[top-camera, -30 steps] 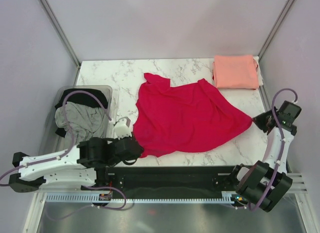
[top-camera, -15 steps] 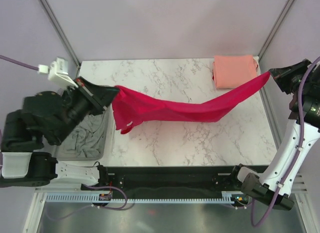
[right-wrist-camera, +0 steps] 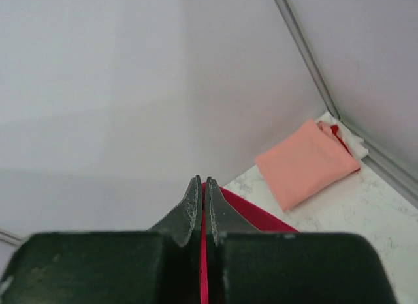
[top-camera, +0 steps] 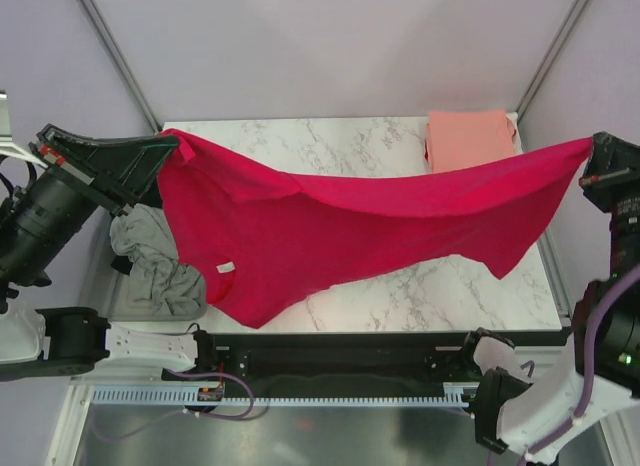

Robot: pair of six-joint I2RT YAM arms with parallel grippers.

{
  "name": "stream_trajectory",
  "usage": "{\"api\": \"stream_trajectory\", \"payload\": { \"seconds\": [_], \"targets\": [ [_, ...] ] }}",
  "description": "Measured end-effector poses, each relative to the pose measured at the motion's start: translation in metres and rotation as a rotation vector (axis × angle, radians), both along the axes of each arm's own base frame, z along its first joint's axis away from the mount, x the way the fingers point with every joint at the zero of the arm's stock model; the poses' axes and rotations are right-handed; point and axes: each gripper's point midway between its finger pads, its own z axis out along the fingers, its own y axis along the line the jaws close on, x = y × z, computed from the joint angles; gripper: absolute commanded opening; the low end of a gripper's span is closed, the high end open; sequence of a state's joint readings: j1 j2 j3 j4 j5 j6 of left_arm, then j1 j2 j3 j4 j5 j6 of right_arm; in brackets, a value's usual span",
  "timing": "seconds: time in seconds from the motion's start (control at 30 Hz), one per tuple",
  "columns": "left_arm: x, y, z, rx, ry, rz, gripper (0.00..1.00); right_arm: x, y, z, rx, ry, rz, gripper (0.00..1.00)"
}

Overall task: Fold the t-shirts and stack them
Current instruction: Flatten the tshirt out

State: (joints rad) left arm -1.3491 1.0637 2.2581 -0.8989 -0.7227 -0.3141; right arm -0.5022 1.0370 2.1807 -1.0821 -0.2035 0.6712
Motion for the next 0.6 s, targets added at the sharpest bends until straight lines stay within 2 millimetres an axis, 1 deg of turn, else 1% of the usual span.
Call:
{"api": "stream_trajectory", "payload": {
  "seconds": [0.07, 0.1, 0.23, 0.3, 0.37, 0.43, 0.5, 0.57, 0.6],
  "targets": [
    [-0.009, -0.002, 0.009, 0.003, -0.062, -0.056, 0.02, -0.023, 0.006, 0.015, -0.034, -0.064, -0.035, 0.0],
    [-0.015, -0.005, 0.013, 0.004, -0.101, -0.096, 0.02, -0.039, 0.009, 0.022, -0.052, -0.105, -0.052, 0.0],
    [-0.048, -0.014, 0.027, -0.012, -0.269, -0.282, 0.02, -0.087, 0.016, 0.041, -0.093, -0.223, -0.116, 0.0],
    [-0.063, -0.014, 0.032, -0.035, -0.342, -0.352, 0.02, -0.106, 0.016, 0.051, -0.11, -0.272, -0.142, 0.0],
    [-0.077, -0.013, 0.03, -0.048, -0.406, -0.413, 0.02, -0.124, 0.014, 0.06, -0.118, -0.322, -0.171, 0.0],
    [-0.085, -0.008, 0.029, -0.067, -0.451, -0.435, 0.02, -0.136, 0.009, 0.065, -0.119, -0.353, -0.198, 0.0],
    [-0.085, -0.003, 0.029, -0.074, -0.477, -0.42, 0.02, -0.14, 0.004, 0.065, -0.117, -0.36, -0.224, 0.0],
    [-0.079, -0.001, 0.028, -0.068, -0.494, -0.382, 0.02, -0.137, -0.001, 0.062, -0.114, -0.35, -0.246, 0.0],
    [-0.072, -0.001, 0.027, -0.059, -0.492, -0.342, 0.02, -0.131, -0.005, 0.058, -0.11, -0.333, -0.255, 0.0]
  ]
}}
